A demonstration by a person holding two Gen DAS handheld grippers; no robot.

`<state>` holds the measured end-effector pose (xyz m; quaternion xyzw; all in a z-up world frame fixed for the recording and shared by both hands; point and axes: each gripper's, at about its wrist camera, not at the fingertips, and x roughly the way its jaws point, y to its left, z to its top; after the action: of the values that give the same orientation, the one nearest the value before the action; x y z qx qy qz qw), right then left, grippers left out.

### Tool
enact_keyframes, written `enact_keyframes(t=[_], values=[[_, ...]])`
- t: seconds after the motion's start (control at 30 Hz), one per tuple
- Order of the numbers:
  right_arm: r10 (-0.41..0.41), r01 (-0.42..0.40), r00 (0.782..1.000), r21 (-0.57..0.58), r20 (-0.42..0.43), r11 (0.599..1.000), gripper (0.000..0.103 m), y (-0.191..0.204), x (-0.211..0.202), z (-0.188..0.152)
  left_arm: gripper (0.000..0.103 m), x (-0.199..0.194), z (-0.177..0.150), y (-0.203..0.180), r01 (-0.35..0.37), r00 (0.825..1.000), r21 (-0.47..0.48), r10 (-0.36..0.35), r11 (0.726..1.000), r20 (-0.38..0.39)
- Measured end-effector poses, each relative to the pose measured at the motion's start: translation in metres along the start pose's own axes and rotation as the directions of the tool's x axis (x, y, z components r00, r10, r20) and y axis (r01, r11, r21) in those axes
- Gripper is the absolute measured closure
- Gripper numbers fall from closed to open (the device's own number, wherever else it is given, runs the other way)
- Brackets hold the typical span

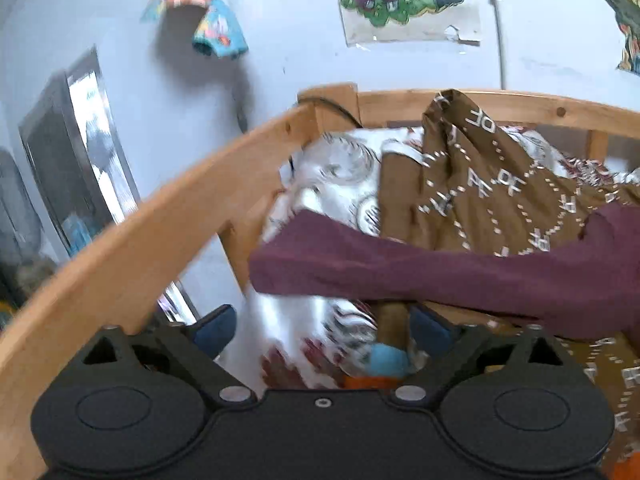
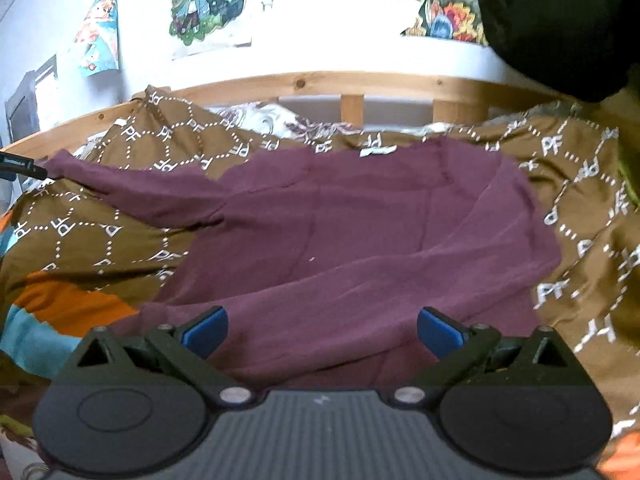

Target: Fold small clothes

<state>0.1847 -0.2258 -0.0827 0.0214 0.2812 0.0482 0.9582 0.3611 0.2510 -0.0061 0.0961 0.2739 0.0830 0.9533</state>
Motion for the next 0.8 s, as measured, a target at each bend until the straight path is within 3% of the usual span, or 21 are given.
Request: enact_keyframes(t=[0.07, 0.13, 0.3, 0.4, 0.43, 0.47, 0.5, 0.53, 0.63, 0.7, 0.73, 0.8], values=[[0.005, -0.005, 1.000, 0.008, -0.014, 1.000, 0.001, 0.004, 0.004, 0.000, 0.008, -0.007, 0.001, -0.004, -0.043, 0.997, 0.110, 0.035, 0.993, 0.072], [0.004, -0.004, 1.000, 0.008, -0.013, 1.000, 0.001, 0.006, 0.006, 0.002, 0.006, -0.008, 0.000, -0.012, -0.062, 0.992, 0.244, 0.034, 0.968, 0.118], [0.007, -0.006, 1.000, 0.022, -0.024, 1.000, 0.001, 0.007, 0.010, 0.000, 0.008, 0.006, 0.004, -0.031, -0.025, 0.995, 0.517, -0.027, 0.855, 0.093], [0.008, -0.007, 0.999, 0.036, -0.031, 0.999, 0.001, 0.007, 0.011, -0.001, 0.021, 0.022, 0.005, -0.039, -0.001, 0.999, 0.628, -0.030, 0.778, 0.040], [0.006, -0.005, 1.000, 0.037, -0.029, 0.999, 0.001, 0.007, 0.010, -0.001, 0.033, 0.025, 0.005, -0.042, 0.001, 1.000, 0.662, -0.020, 0.749, 0.021], [0.001, 0.000, 1.000, 0.038, -0.023, 0.999, 0.001, 0.007, 0.008, -0.001, 0.058, 0.032, 0.006, -0.044, 0.004, 1.000, 0.694, 0.000, 0.720, -0.006], [0.000, 0.001, 1.000, 0.038, -0.016, 0.999, 0.001, 0.007, 0.006, -0.001, 0.075, 0.036, 0.008, -0.046, 0.008, 0.999, 0.714, 0.023, 0.700, -0.034], [-0.002, 0.002, 1.000, 0.040, -0.010, 0.999, 0.001, 0.006, 0.004, 0.000, 0.098, 0.039, 0.010, -0.045, 0.011, 0.997, 0.719, 0.046, 0.695, -0.059], [-0.013, 0.012, 1.000, 0.041, 0.013, 0.999, 0.001, 0.002, -0.005, 0.000, 0.101, 0.027, 0.025, -0.042, 0.069, 0.990, 0.707, 0.037, 0.704, -0.134], [-0.021, 0.019, 0.999, 0.042, 0.030, 0.999, 0.001, -0.002, -0.012, -0.001, 0.101, 0.009, 0.040, -0.043, 0.124, 0.976, 0.691, 0.039, 0.712, -0.214], [-0.023, 0.022, 0.999, 0.044, 0.038, 0.999, 0.001, -0.004, -0.016, -0.002, 0.101, -0.002, 0.049, -0.043, 0.184, 0.957, 0.660, 0.021, 0.728, -0.290], [-0.028, 0.025, 0.998, 0.056, 0.056, 0.998, 0.001, -0.009, -0.025, -0.003, 0.101, -0.022, 0.073, -0.043, 0.315, 0.884, 0.504, -0.054, 0.805, -0.465]])
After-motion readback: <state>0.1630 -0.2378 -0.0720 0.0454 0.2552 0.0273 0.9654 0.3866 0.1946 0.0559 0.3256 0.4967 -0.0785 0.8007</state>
